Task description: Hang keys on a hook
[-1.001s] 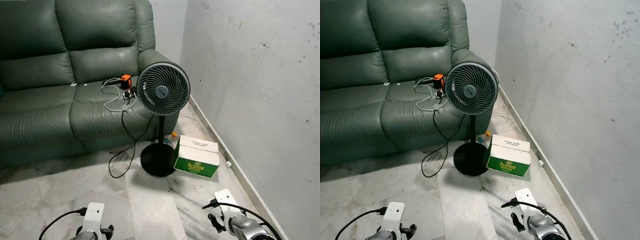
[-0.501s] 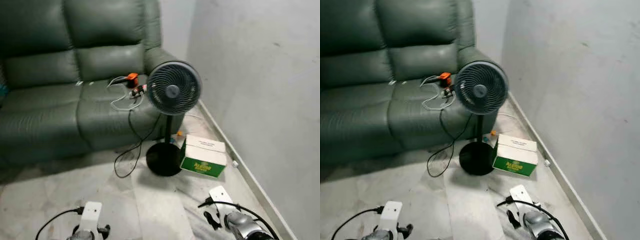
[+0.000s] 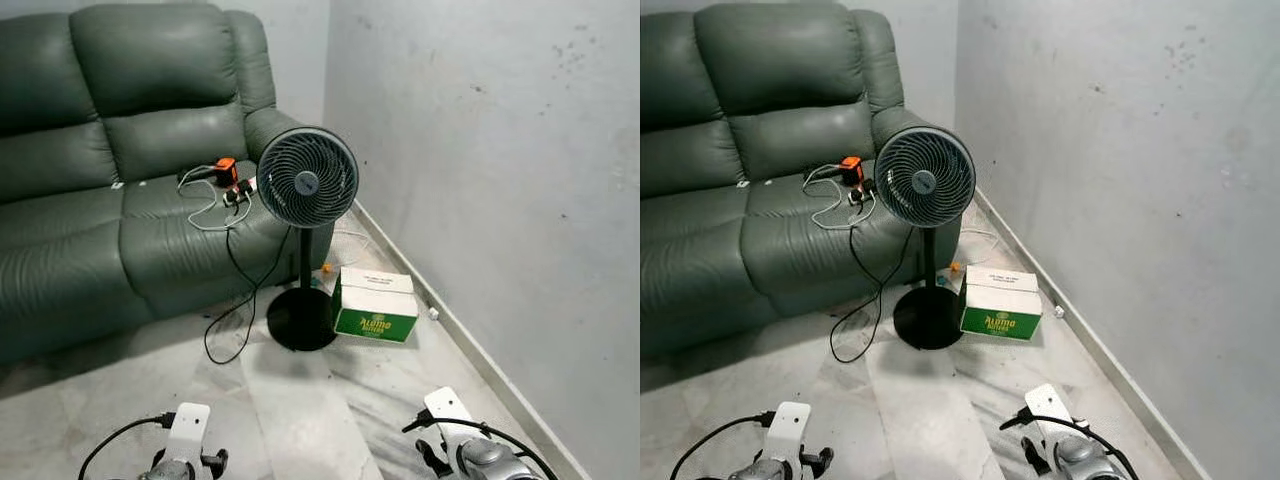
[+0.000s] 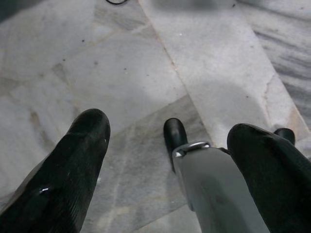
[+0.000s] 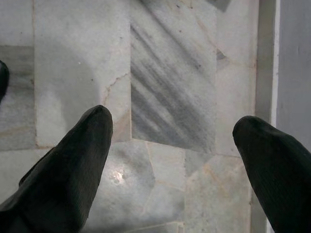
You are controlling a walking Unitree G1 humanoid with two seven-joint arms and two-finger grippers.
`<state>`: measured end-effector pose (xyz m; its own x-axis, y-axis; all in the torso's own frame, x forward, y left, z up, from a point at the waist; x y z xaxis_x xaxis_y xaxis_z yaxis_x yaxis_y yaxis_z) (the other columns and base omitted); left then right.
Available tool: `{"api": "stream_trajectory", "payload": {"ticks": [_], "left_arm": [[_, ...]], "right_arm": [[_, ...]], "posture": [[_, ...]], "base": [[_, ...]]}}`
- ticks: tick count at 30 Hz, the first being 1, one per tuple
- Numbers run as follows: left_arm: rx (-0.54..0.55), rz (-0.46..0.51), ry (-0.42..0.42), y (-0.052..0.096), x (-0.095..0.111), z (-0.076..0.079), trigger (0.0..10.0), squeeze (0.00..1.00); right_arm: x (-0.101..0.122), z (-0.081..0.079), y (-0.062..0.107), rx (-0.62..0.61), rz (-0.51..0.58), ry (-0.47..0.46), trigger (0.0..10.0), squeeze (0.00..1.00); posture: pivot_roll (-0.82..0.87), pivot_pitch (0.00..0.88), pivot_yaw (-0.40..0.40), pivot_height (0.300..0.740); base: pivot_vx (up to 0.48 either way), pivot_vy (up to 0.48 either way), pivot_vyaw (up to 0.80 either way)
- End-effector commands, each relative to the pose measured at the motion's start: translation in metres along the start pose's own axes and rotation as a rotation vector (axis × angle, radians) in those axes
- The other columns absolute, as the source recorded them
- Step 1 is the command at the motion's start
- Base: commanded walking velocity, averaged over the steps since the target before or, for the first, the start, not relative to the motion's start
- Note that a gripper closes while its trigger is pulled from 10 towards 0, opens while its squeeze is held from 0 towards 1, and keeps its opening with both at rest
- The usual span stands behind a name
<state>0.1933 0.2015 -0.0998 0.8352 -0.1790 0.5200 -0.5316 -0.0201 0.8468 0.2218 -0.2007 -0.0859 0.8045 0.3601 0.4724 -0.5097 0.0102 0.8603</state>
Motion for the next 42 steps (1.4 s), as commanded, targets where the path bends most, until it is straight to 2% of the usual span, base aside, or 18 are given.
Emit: {"api": "stream_trajectory", "payload": {"ticks": [1, 7, 8, 20, 42], "left_arm": [[-0.002, 0.011, -0.006, -0.0005, 0.0045, -0.0003, 10.0, 0.0], [-0.01, 0.021, 0.005, -0.0005, 0.0057, 0.0, 10.0, 0.0], [-0.022, 0.031, 0.029, -0.0005, 0.0066, 0.0011, 10.0, 0.0], [-0.033, 0.023, 0.031, -0.0005, 0.0055, 0.0022, 10.0, 0.0], [-0.051, 0.02, 0.025, -0.0007, 0.0064, 0.0037, 10.0, 0.0]], "right_arm": [[0.0046, 0.0038, 0.0002, -0.006, 0.01, 0.013, 10.0, 0.0], [0.0049, 0.0035, 0.0002, -0.003, 0.009, 0.028, 10.0, 0.0], [0.0048, 0.0034, 0.0002, -0.002, 0.009, 0.028, 10.0, 0.0], [0.0037, 0.0034, 0.0003, 0.005, 0.002, 0.051, 10.0, 0.0], [0.0063, 0.0026, 0.0003, 0.02, 0.007, 0.078, 10.0, 0.0]], "posture": [[0.02, 0.0, -0.028, 0.74], [0.02, 0.0, -0.028, 0.74], [0.02, 0.0, -0.028, 0.74], [0.01, 0.0, -0.028, 0.74], [0.01, 0.0, -0.031, 0.74]], "base": [[0.0, 0.0, 0.0], [0.0, 0.0, 0.0], [0.0, 0.0, 0.0], [0.0, 0.0, 0.0], [0.272, 0.0, 0.12]]}}
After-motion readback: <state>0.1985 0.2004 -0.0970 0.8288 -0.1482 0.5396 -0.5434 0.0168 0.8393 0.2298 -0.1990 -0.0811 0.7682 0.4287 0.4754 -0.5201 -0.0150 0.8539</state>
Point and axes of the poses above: a point about 5 cm out from each wrist's last joint towards the gripper, its own y axis pointing back from the gripper into the wrist, its own x axis along the axis of the wrist's last joint, z = x × y, the point moved 2 cm from there along -y, pointing out of the wrist towards the gripper, and after that the axes turned 4 degrees about -y, right-handed, at the moved point
